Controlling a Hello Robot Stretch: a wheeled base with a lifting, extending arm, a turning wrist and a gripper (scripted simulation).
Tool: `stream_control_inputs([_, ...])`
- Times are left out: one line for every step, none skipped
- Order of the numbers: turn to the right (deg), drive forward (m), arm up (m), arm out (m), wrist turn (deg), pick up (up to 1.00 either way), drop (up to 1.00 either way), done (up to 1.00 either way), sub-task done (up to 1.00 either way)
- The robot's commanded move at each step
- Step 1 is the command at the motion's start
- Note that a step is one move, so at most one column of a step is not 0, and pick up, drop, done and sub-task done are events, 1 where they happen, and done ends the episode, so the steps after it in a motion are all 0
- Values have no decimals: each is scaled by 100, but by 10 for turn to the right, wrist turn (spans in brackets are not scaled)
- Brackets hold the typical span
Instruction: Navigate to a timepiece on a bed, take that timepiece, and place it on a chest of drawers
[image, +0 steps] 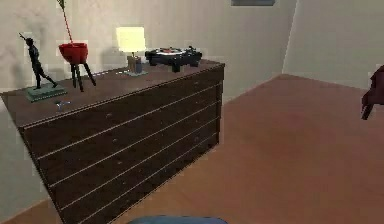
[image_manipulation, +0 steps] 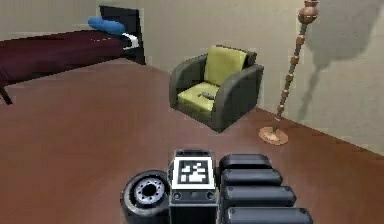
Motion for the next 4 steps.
stream_control_inputs([0, 100, 0, 0, 0, 0, 0, 0, 0])
stream_control_inputs([120, 0, 0, 0, 0, 0, 0, 0, 0])
stream_control_inputs([0, 10, 0, 0, 0, 0, 0, 0, 0])
stream_control_inputs([-450, 0, 0, 0, 0, 0, 0, 0, 0])
